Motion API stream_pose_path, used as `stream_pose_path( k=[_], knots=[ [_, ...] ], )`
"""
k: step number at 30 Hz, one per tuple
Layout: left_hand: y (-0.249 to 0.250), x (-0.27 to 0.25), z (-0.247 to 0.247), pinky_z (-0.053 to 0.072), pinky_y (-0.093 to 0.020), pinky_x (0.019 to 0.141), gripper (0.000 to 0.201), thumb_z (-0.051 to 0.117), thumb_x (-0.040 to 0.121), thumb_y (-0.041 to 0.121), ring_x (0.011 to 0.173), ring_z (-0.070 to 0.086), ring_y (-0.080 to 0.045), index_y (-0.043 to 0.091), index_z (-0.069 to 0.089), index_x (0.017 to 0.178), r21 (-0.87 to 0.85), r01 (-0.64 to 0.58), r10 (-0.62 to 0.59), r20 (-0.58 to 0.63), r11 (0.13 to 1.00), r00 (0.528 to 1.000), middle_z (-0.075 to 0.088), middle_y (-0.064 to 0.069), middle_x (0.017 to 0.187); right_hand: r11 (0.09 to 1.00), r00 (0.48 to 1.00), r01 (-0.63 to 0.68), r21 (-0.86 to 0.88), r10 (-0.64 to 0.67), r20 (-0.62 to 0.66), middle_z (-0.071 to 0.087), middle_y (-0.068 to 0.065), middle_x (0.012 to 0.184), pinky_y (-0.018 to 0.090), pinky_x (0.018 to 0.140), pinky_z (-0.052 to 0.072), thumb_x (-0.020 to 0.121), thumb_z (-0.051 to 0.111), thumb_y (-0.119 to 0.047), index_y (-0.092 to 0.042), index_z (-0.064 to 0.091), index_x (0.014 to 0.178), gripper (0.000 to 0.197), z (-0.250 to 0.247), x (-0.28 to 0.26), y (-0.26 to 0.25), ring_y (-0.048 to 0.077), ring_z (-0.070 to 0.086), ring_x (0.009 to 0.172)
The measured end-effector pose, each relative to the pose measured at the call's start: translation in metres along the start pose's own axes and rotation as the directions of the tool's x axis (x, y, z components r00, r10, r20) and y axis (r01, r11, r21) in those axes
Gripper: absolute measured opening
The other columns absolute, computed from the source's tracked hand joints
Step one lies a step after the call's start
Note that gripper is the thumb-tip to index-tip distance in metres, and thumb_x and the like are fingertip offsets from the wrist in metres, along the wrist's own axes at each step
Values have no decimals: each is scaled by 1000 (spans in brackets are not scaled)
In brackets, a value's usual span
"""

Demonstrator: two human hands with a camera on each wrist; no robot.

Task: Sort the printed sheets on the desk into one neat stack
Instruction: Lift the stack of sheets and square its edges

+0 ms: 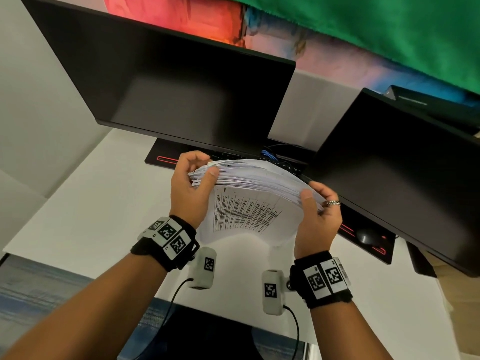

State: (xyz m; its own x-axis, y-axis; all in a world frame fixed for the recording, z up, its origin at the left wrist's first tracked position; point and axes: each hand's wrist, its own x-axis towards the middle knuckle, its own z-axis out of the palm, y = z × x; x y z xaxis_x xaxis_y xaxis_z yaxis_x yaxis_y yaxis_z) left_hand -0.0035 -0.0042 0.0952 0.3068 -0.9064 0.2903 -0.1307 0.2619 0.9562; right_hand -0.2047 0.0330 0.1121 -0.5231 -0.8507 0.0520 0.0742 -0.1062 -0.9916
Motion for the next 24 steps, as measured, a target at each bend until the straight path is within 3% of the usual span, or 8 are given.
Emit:
stream_pose_path(
  k=[2,4,9,11,14,17,19,24],
  knots=[
    [2,1,0,49,-20,84,30,63,86,35,91,56,1,16,56,108,23,-4,4,-12,1000,1000,57,15,96,1000,1000,26,2,-26,-14,69,8,100,38,72,60,72,72,-40,-34,67,92,22,2,0,0,26,70,89],
    [3,1,0,48,-22,86,32,62,85,40,92,55,0,18,57,108,34,4,-3,-23,999,1000,57,17,96,998,998,51,-26,-52,-41,68,-1,92,30,68,58,74,73,-34,-28,66,92,20,2,2,0,16,68,82],
    [6,2,1,46,-10,80,32,62,84,42,86,54,8,17,61,105,42,11,-10,-19,999,1000,59,15,93,994,994,94,-49,-97,-46,66,-5,90,19,63,56,84,75,-14,-18,64,98,18,3,1,0,3,66,76],
    [7,2,2,44,-6,78,26,64,87,34,86,54,10,14,61,105,52,12,-11,-19,999,1000,59,14,92,994,994,87,-63,-91,-63,65,-8,87,16,60,54,87,72,-10,-18,64,96,14,3,2,0,-3,65,72],
    [7,3,2,43,-7,78,16,63,92,23,84,54,10,12,62,104,62,1,1,-28,998,1000,59,15,90,996,994,70,-56,-74,-77,65,-6,89,16,58,54,90,67,-6,-20,64,94,15,2,2,1,-3,66,71],
    [7,5,3,47,-15,76,15,58,95,27,82,57,7,14,62,102,46,39,-37,-47,998,998,61,15,89,998,996,45,-48,-49,-79,66,-4,90,20,58,55,91,62,-6,-19,65,96,15,-3,1,5,2,67,74],
    [10,5,5,48,-14,75,18,57,94,30,82,58,6,15,63,102,37,41,-39,-36,998,999,62,13,90,999,994,44,-32,-47,-98,65,-4,89,17,58,53,93,57,-4,-14,65,99,14,-3,2,3,-2,65,71],
    [17,5,8,51,-15,79,16,63,95,30,86,65,1,18,72,98,60,36,-38,24,998,999,70,11,90,998,989,59,-36,-64,-135,66,-4,79,14,56,50,96,59,-11,-15,68,87,13,4,8,1,-3,63,65]
  ],
)
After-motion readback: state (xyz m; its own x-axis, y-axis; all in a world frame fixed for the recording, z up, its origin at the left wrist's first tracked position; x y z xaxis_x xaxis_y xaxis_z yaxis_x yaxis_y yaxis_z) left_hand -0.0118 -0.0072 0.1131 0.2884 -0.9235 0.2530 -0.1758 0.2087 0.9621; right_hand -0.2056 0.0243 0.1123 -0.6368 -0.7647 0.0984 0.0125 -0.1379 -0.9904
